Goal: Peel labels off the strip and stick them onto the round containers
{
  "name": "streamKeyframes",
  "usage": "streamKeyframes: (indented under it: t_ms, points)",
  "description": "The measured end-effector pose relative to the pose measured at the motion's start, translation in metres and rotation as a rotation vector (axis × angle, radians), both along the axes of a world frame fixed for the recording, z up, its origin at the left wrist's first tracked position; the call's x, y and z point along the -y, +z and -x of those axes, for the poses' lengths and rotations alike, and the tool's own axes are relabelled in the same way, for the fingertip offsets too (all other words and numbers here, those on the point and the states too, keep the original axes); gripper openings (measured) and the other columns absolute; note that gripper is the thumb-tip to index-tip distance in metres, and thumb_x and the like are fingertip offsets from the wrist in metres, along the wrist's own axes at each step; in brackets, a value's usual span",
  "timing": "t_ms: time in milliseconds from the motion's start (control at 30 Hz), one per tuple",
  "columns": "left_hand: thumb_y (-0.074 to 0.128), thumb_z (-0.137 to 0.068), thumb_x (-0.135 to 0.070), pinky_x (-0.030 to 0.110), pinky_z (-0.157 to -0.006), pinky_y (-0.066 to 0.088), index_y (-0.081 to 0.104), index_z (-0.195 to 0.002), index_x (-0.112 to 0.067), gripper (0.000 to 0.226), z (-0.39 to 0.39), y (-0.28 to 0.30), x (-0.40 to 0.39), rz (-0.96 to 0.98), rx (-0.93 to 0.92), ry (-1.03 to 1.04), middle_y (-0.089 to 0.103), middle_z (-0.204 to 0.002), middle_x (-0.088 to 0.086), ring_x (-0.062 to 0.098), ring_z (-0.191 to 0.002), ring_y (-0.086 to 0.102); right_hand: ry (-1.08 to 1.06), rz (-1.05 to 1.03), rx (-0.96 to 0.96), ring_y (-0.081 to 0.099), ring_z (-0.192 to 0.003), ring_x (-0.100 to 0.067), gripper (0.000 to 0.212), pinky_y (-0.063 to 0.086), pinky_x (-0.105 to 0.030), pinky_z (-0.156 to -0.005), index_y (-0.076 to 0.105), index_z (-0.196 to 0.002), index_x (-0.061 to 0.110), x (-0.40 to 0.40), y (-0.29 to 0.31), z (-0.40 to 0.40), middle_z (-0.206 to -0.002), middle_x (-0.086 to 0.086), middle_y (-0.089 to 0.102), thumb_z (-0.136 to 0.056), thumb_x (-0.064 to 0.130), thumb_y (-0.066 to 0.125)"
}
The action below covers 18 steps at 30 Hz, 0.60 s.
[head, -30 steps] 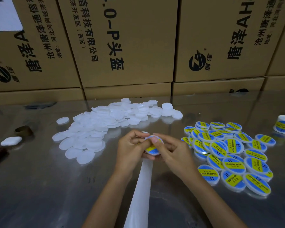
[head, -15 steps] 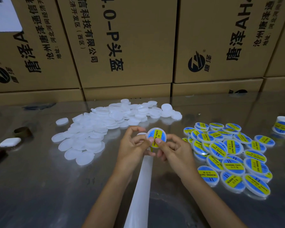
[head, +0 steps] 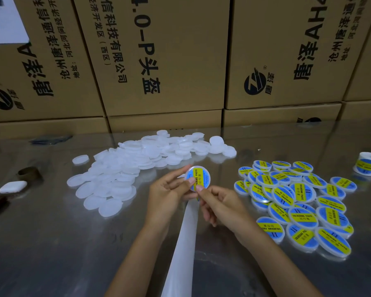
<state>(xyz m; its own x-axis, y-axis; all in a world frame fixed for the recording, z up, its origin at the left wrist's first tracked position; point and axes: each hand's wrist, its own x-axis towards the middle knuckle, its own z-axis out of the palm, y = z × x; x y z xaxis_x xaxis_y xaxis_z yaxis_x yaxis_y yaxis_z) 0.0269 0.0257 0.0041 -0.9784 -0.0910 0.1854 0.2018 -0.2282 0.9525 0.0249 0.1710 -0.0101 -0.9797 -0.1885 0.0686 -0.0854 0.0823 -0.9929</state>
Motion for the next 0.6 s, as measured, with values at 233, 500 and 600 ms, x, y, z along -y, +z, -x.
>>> streamKeyframes:
  t_ms: [233,500,600]
  points:
    - [0.061,-0.098,-0.023,0.025,-0.071,0.060,0.075,-0.112,-0.029,0.020,0.000,0.000,-0.001,0.105,-0.022,0.048,0.077,-0.105,-0.006,0.011,-0.098,0.073,-0.023,0.117,0.081,0.044,-0.042,-0.013,0.035,0.038,-0.022,-0.042,0.060,-0.076,0.009,-0.002,0.001,-0.001,-0.053,-0.005,0.057,-0.095,0.039,0.061]
    - [0.054,-0.099,-0.007,0.032,-0.074,0.062,0.075,-0.104,-0.017,0.023,0.009,-0.008,0.006,0.097,0.064,0.269,0.077,-0.099,0.003,0.014,-0.096,0.070,-0.397,0.676,0.296,0.044,-0.044,-0.007,0.029,0.039,-0.017,-0.043,0.058,-0.082,0.011,-0.033,0.006,0.016,-0.048,0.003,0.053,-0.103,0.028,0.049]
    - [0.052,-0.097,-0.003,0.021,-0.060,0.058,0.074,-0.095,-0.018,0.027,0.013,-0.013,0.009,0.096,0.106,0.339,0.076,-0.092,0.002,0.007,-0.083,0.069,-0.486,0.768,0.336,0.042,-0.052,-0.009,0.026,0.038,-0.019,-0.051,0.056,-0.082,0.014,-0.045,0.007,0.021,-0.047,0.005,0.054,-0.104,0.025,0.047]
